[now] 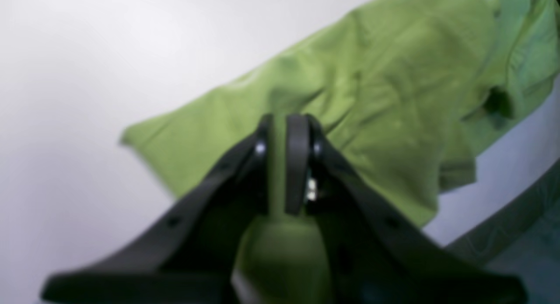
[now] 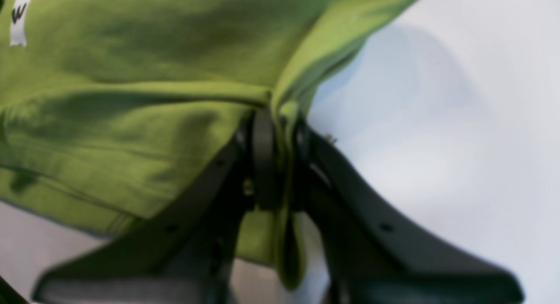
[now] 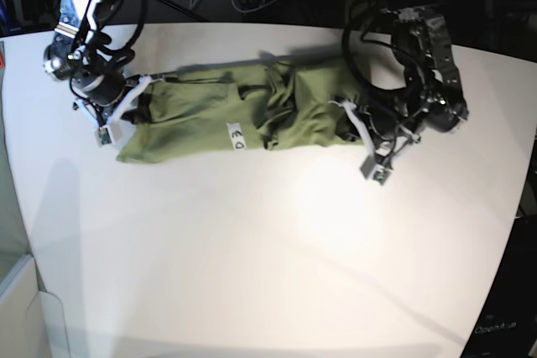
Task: Fold the T-shirt properly
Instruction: 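Release the left gripper and move it to the strip's other end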
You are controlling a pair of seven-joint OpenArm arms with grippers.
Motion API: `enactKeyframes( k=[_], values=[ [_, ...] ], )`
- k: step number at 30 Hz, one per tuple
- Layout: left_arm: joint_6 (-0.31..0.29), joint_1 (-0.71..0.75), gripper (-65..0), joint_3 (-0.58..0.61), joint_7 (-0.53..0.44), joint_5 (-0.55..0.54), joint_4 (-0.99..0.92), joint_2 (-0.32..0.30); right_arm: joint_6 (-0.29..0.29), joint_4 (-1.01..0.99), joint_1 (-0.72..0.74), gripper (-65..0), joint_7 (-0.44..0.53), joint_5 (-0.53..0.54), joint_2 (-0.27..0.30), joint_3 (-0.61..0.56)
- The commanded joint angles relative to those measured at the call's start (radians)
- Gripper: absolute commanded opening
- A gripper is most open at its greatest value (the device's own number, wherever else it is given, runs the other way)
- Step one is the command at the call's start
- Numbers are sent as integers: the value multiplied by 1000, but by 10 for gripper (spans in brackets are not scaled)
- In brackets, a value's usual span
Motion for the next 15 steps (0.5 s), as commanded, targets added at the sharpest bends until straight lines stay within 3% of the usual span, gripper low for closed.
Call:
enactKeyframes(
  k=[1,6,11,15],
  values=[
    [1,-29,-607,-31,15,-10,42,-8,-1,7,1,-647,-20,-12,4,0],
    [1,-23,-607,-167,139,-10,136,-37,-1,8,3,-647,-20,-12,6,0],
    [1,6,-608,-236,139,1,176,-57,-1,10,3,-647,-20,-12,6,0],
    [1,32,-608,-236,139,33,94,-51,-1,10,3,-647,-20,-12,6,0]
  ],
)
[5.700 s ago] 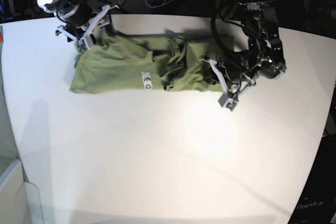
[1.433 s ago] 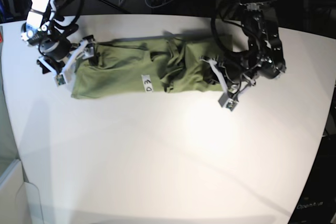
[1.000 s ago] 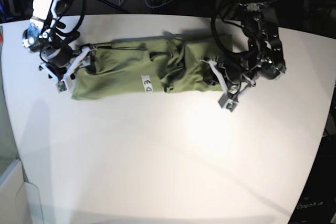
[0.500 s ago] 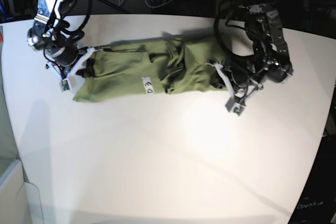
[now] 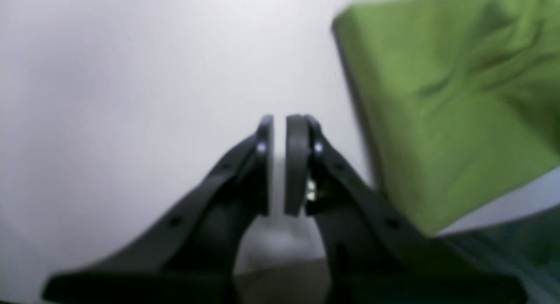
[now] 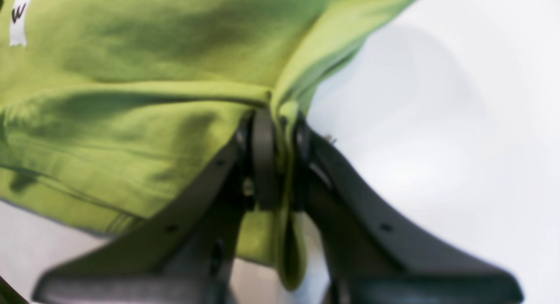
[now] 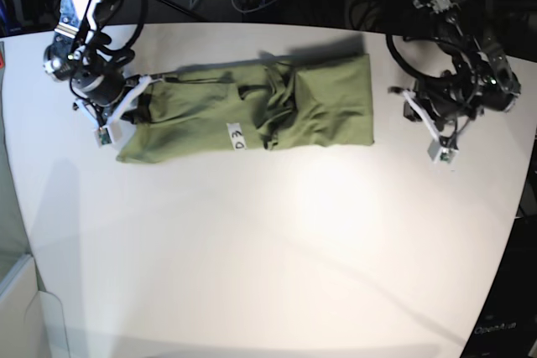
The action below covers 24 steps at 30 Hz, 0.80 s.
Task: Fold the T-shirt properly
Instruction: 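Release the left gripper and move it to the strip's other end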
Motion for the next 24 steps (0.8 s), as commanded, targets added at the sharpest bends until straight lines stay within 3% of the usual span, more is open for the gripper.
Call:
enactKeyframes(
  k=[1,9,18,24],
  values=[
    [1,-14,-608,4,-5,6,-21,3,-1,8,3,-647,-19,-12,5,0],
    [1,-62,-608,10,-6,67,-227,49,-1,31,-2,-647,-19,-12,5,-3],
    [1,-131,-608,10,-12,67,-360,50,-1,320,-92,-647,-50,-12,-10,-19],
    [1,-160,-608,12,-12,67,-388,76,-1,376,-124,-647,-84,-7,-16,-91]
  ],
)
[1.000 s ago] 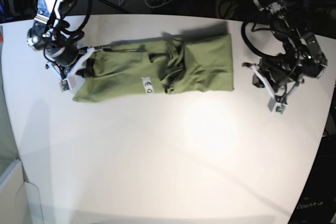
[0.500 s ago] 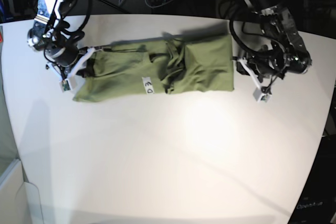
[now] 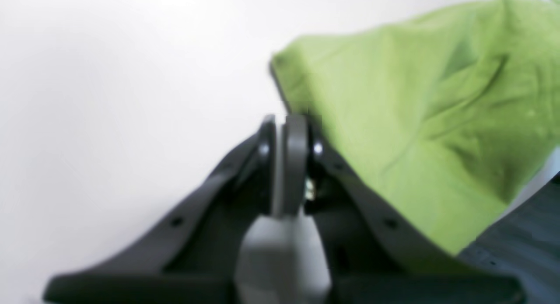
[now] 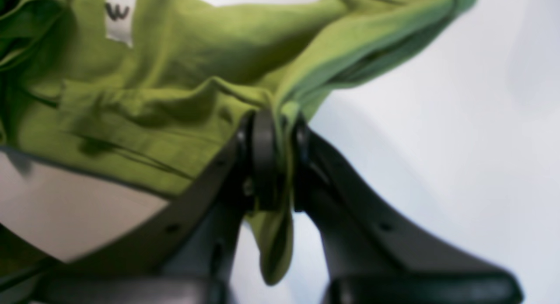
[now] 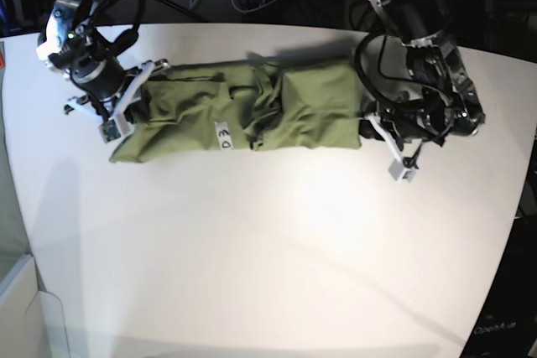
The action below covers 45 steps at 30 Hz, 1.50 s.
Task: Fold the T-shirt properly
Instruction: 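Release the left gripper and move it to the strip's other end, then lift the strip end with the right gripper and fold it toward the left gripper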
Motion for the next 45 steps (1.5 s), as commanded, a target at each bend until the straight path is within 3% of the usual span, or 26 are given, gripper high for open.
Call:
enactKeyframes(
  k=[1,8,15,26,45],
  values=[
    [5,9,-608,6,59,86,-14,9,3,19,-4,-647,18,20,3,-23],
    [5,9,-608,95,59,86,-13,23,3,37,-18,-647,18,20,3,-203],
    [5,9,-608,98,59,86,-13,18,3,39,-10,-649,18,18,4,-321],
    [5,9,-608,100,58,86,-13,15,3,63,62,-649,15,15,9,-405],
    [5,-19,-608,101,58,86,-13,14,3,56,151,-649,17,15,4,-800]
  ],
)
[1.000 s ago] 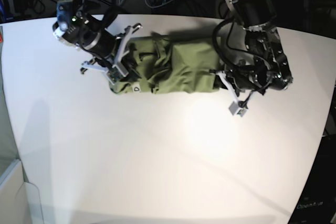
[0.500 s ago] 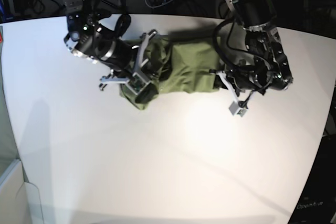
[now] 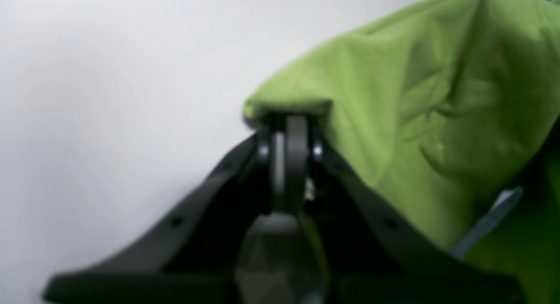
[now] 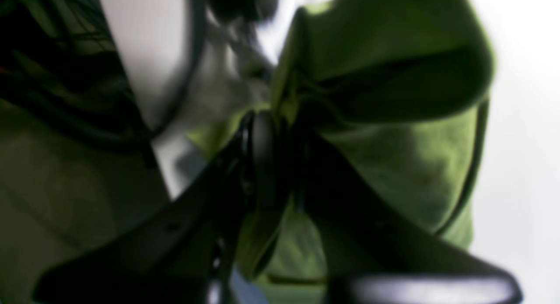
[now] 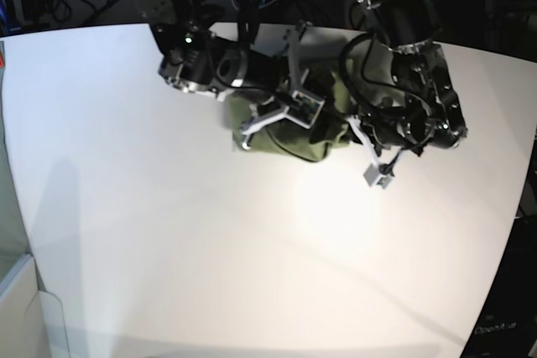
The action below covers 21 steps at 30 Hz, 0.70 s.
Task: Fold the T-shirt properly
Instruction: 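Lift the strip end with the right gripper and fold it toward the left gripper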
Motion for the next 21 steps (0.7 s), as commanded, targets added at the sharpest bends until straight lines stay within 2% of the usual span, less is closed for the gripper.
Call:
enactKeyframes(
  k=[1,5,9,21],
  values=[
    [5,4,-608,2,41,68,-5,-3,3,13,8,-649,21,15,-5,-8],
    [5,4,-608,2,41,68,-5,-3,3,12,22,-649,19,15,-4,-13],
    [5,4,-608,2,41,68,-3,-3,3,13,34,-649,19,15,41,-14],
    [5,2,-608,2,41,62,6,-3,3,-19,53,-646,19,15,9,-62]
  ],
)
